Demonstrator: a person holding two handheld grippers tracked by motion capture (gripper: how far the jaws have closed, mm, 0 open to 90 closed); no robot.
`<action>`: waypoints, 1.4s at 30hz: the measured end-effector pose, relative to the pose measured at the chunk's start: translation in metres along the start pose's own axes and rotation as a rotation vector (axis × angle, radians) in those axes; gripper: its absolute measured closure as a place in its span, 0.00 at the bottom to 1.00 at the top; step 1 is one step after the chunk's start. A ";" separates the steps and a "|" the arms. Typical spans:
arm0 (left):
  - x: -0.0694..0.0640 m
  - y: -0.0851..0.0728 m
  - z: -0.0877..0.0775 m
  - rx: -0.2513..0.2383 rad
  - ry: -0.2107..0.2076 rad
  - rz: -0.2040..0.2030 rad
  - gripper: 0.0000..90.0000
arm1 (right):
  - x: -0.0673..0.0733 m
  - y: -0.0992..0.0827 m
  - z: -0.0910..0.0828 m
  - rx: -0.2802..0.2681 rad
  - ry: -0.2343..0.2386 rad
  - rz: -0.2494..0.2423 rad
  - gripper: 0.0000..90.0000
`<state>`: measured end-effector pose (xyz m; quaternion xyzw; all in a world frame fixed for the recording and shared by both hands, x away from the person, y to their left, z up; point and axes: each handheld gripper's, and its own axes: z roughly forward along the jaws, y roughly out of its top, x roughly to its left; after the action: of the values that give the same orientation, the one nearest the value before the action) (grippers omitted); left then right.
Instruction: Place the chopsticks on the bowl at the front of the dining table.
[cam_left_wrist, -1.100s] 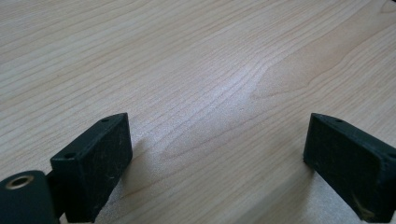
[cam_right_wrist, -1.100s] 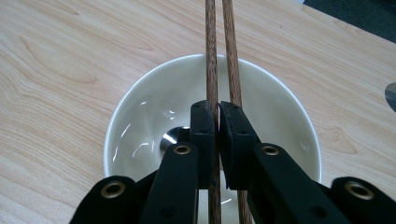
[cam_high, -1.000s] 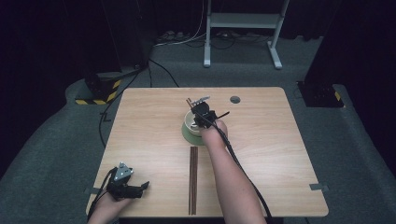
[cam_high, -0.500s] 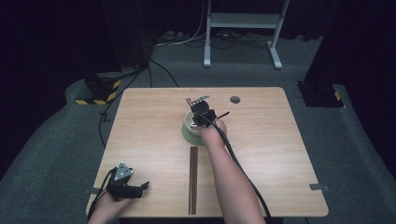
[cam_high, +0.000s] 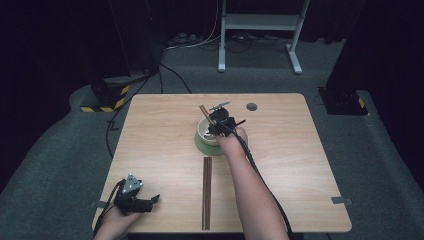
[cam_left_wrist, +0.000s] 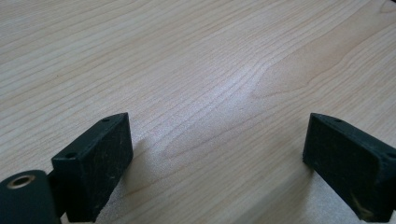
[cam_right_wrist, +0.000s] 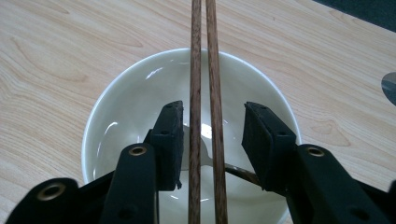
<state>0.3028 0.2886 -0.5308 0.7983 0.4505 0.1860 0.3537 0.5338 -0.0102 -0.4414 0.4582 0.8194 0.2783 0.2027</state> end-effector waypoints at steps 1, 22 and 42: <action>0.000 0.000 0.000 0.000 0.003 0.001 0.09 | 0.000 0.000 0.001 0.000 0.000 -0.002 0.67; 0.000 0.000 0.000 0.001 0.004 0.001 0.09 | 0.012 -0.003 0.002 0.022 -0.032 -0.053 0.87; -0.001 -0.001 -0.002 -0.001 0.008 0.012 0.11 | -0.010 -0.036 -0.057 -0.116 0.061 -0.010 0.70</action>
<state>0.3007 0.2884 -0.5302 0.8001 0.4471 0.1917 0.3510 0.4822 -0.0494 -0.4199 0.4332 0.8099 0.3380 0.2053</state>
